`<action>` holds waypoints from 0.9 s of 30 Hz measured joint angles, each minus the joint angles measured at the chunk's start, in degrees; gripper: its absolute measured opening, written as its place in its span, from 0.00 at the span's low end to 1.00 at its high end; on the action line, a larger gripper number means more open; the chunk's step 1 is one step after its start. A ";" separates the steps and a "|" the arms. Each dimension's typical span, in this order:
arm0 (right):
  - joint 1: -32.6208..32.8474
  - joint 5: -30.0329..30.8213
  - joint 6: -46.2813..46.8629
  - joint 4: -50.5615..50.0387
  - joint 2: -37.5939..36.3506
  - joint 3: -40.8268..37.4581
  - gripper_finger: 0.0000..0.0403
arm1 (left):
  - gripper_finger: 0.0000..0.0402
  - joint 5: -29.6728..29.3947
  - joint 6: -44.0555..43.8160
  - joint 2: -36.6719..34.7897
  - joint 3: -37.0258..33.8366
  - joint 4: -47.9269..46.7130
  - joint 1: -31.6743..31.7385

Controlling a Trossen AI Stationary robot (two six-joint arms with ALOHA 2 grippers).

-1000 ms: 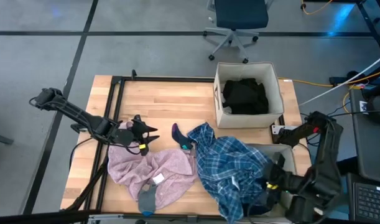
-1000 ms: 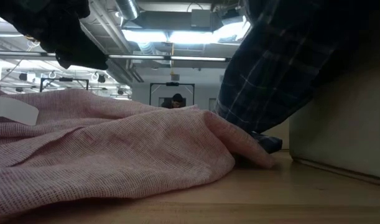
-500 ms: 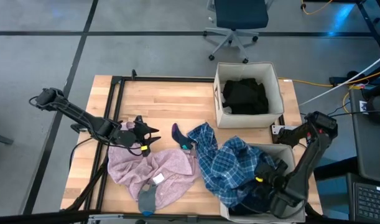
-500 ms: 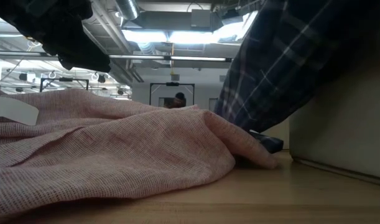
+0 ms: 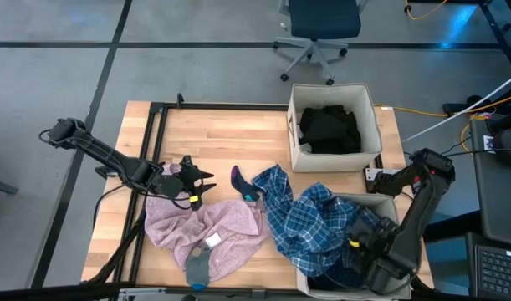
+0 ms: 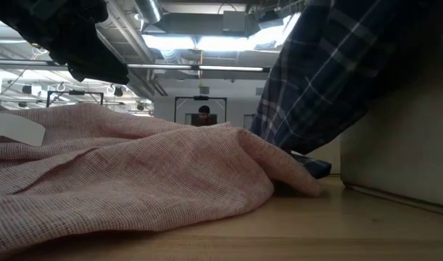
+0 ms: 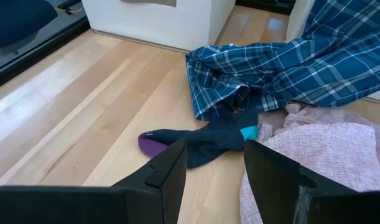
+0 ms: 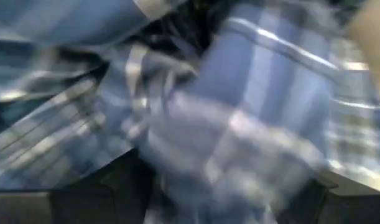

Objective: Sort clothes
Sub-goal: Put the blue checkered polo shirt into the bottom laundry organizer

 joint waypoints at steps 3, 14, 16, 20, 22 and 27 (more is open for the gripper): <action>-0.68 -0.96 0.02 -7.02 0.00 8.70 0.67 | 0.37 0.00 0.07 0.00 0.00 -0.03 0.00; -5.24 25.84 -11.42 -6.65 -1.75 32.57 0.65 | 0.37 0.01 0.21 0.00 0.00 -0.02 -0.02; -6.70 32.38 -21.34 -1.83 -1.75 32.70 0.65 | 0.37 0.01 0.21 0.00 0.00 0.01 -0.02; -10.67 38.56 -42.43 9.09 0.28 32.72 0.65 | 0.37 0.17 0.20 0.00 0.00 0.01 -0.02; -13.14 37.70 -52.18 14.57 2.45 32.70 0.65 | 0.37 0.18 0.20 0.00 0.00 -0.02 -0.02; -19.26 28.59 -67.98 22.95 8.63 32.68 0.65 | 0.37 0.19 0.22 0.00 0.00 -0.01 -0.02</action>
